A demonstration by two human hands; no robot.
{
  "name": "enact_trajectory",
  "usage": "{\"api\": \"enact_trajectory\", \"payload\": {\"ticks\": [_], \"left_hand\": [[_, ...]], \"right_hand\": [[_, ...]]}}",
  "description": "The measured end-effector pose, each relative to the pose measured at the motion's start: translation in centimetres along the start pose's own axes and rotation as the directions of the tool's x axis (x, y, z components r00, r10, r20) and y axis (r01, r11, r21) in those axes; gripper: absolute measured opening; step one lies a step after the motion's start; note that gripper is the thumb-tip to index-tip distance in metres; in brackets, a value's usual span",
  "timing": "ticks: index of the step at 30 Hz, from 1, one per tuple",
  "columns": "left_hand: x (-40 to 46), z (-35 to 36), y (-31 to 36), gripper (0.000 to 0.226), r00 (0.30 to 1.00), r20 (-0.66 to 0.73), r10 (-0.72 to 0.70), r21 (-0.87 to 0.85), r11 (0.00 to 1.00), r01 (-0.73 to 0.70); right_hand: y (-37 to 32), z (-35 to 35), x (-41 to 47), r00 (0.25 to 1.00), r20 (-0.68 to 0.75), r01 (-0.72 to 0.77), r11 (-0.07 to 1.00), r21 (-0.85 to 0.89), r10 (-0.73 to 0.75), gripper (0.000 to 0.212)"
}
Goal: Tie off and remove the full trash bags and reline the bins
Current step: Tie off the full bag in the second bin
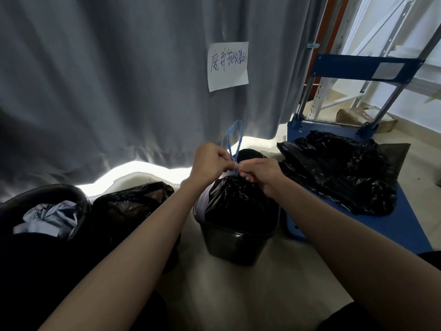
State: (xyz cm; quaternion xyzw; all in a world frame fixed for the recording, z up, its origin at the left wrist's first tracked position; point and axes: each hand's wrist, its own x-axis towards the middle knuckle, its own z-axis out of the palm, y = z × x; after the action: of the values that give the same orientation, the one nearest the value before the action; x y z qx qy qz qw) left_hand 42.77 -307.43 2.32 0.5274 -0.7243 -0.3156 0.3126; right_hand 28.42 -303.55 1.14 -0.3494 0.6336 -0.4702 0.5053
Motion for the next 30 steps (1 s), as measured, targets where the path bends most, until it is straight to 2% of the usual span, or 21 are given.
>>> {"api": "enact_trajectory", "payload": {"ticks": [2,4,7,9,11,16,18,21,25,30], "left_hand": [[0.2,0.0,0.4,0.014,1.0,-0.014,0.027,0.05,0.998,-0.026],[0.4,0.2,0.6,0.019,0.998,-0.037,0.041,0.065,0.997,-0.038],[0.5,0.6,0.4,0.013,0.997,-0.056,0.046,0.058,0.997,-0.043],[0.5,0.8,0.2,0.011,0.996,-0.06,0.061,0.058,0.997,-0.058],[0.6,0.9,0.1,0.008,0.997,-0.038,0.06,0.094,0.994,-0.056],[0.5,1.0,0.0,0.012,0.99,0.133,0.041,0.124,0.991,-0.058],[0.4,1.1,0.0,0.013,0.992,0.127,0.029,0.139,0.989,-0.047],[0.3,0.9,0.0,0.011,0.995,0.095,0.008,0.148,0.989,-0.022],[0.3,0.7,0.1,0.01,0.996,0.09,-0.006,0.196,0.981,-0.012],[-0.1,0.7,-0.1,0.009,0.993,0.115,-0.041,0.16,0.987,0.022]], "right_hand": [[-0.1,0.2,0.0,0.999,0.053,0.007,0.998,-0.056,-0.004,0.006],[0.0,0.2,0.1,0.994,0.104,0.034,0.995,-0.098,-0.024,0.011],[0.0,-0.1,0.2,0.989,0.137,0.078,0.985,-0.156,-0.057,0.004],[0.2,-0.5,0.4,0.99,0.119,0.097,0.98,-0.175,-0.077,0.011],[0.4,-0.8,0.3,0.988,0.114,0.121,0.979,-0.166,-0.103,0.007],[0.5,-1.3,0.4,0.989,0.066,0.143,0.978,-0.152,-0.134,0.012],[0.4,-1.4,0.2,0.989,0.055,0.145,0.978,-0.152,-0.138,0.015],[0.4,-1.5,0.0,0.991,0.036,0.136,0.983,-0.126,-0.133,0.009],[0.4,-1.6,0.2,0.996,-0.021,0.088,0.995,-0.053,-0.089,0.014],[0.2,-1.3,0.1,0.994,0.001,0.11,0.99,-0.093,-0.11,0.013]]}}
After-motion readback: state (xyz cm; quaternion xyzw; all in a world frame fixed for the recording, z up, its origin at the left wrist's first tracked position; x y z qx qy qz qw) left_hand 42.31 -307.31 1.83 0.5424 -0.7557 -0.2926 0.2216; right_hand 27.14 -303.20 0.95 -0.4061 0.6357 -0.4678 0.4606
